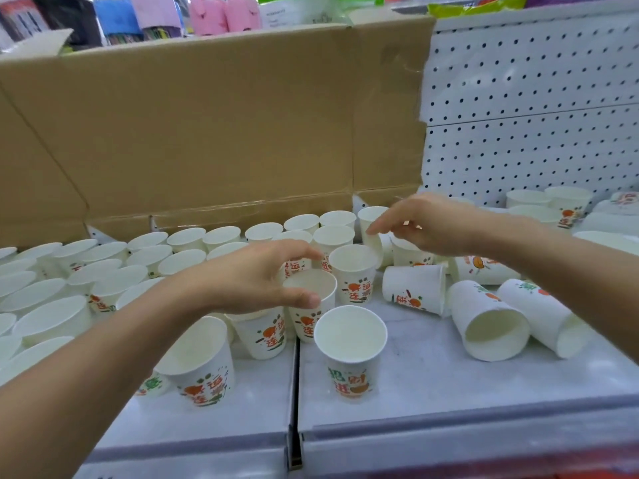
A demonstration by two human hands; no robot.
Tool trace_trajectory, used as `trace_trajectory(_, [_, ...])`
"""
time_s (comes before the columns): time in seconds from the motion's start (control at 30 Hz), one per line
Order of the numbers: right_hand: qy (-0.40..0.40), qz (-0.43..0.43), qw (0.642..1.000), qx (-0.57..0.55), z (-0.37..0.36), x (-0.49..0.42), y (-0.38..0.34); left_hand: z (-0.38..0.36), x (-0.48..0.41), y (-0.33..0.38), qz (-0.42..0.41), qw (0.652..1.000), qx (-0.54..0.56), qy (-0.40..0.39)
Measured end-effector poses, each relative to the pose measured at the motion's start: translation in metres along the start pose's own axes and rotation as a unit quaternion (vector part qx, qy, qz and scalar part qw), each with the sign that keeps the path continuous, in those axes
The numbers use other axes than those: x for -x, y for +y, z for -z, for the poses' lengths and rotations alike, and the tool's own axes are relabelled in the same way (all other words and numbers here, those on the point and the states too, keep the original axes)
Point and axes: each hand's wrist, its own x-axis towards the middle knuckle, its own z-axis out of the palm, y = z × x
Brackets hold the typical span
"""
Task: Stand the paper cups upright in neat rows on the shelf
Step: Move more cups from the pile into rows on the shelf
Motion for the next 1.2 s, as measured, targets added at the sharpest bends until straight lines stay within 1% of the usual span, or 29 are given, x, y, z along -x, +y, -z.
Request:
trace_trajectory(0.03, [0.023,-0.011,1.000,-0.008,0.006,0.007,0.002,0.001,0.003,0.004,0.000,1.000,-0.005,0.014])
trace_trajectory(0.07, [0.040,-0.025,0.999,0.007,0.011,0.015,0.003,0.001,0.007,0.008,-0.005,1.000,-0.002,0.030])
trace_trajectory(0.13, [0.074,-0.072,0.989,0.109,0.014,0.031,0.008,-0.001,0.017,0.019,-0.034,0.997,0.021,0.064])
trace_trajectory(0.2, [0.067,-0.138,0.966,0.207,0.011,0.046,0.006,-0.008,0.028,0.032,-0.071,0.993,0.035,0.085])
trace_trajectory(0.23, [0.052,-0.166,0.959,0.224,0.006,0.051,0.003,-0.014,0.033,0.038,-0.084,0.993,0.030,0.084])
trace_trajectory(0.3, [0.023,-0.202,0.954,0.222,-0.007,0.055,-0.002,-0.026,0.037,0.049,-0.105,0.992,-0.022,0.070])
trace_trajectory(0.37, [0.015,-0.219,0.952,0.214,-0.018,0.055,-0.006,-0.035,0.036,0.056,-0.125,0.987,-0.072,0.069])
trace_trajectory(0.43, [0.023,-0.239,0.956,0.171,-0.024,0.053,-0.008,-0.037,0.035,0.057,-0.132,0.985,-0.076,0.077])
trace_trajectory(0.53, [0.026,-0.277,0.958,0.077,-0.024,0.052,-0.009,-0.037,0.037,0.051,-0.136,0.984,-0.062,0.094])
trace_trajectory(0.6, [0.030,-0.282,0.958,0.032,-0.021,0.055,-0.011,-0.036,0.041,0.047,-0.135,0.984,-0.057,0.100])
trace_trajectory(0.67, [0.041,-0.252,0.967,0.011,-0.016,0.060,-0.015,-0.033,0.044,0.043,-0.130,0.985,-0.056,0.102])
trace_trajectory(0.8, [0.048,-0.115,0.990,0.062,-0.005,0.071,-0.033,-0.028,0.046,0.040,-0.121,0.986,-0.067,0.097])
trace_trajectory(0.87, [0.029,-0.049,0.996,0.070,-0.003,0.074,-0.046,-0.028,0.044,0.043,-0.122,0.985,-0.082,0.094])
trace_trajectory(0.93, [0.000,-0.004,0.998,0.067,-0.006,0.074,-0.059,-0.030,0.040,0.049,-0.121,0.981,-0.116,0.097])
trace_trajectory(1.03, [-0.028,0.014,0.998,0.057,-0.012,0.072,-0.070,-0.030,0.033,0.058,-0.110,0.973,-0.173,0.106])
trace_trajectory(1.13, [-0.032,0.019,0.999,0.031,-0.014,0.072,-0.077,-0.029,0.031,0.059,-0.101,0.962,-0.225,0.115])
trace_trajectory(1.2, [-0.035,0.014,0.999,0.020,-0.017,0.073,-0.079,-0.029,0.033,0.056,-0.098,0.959,-0.237,0.119])
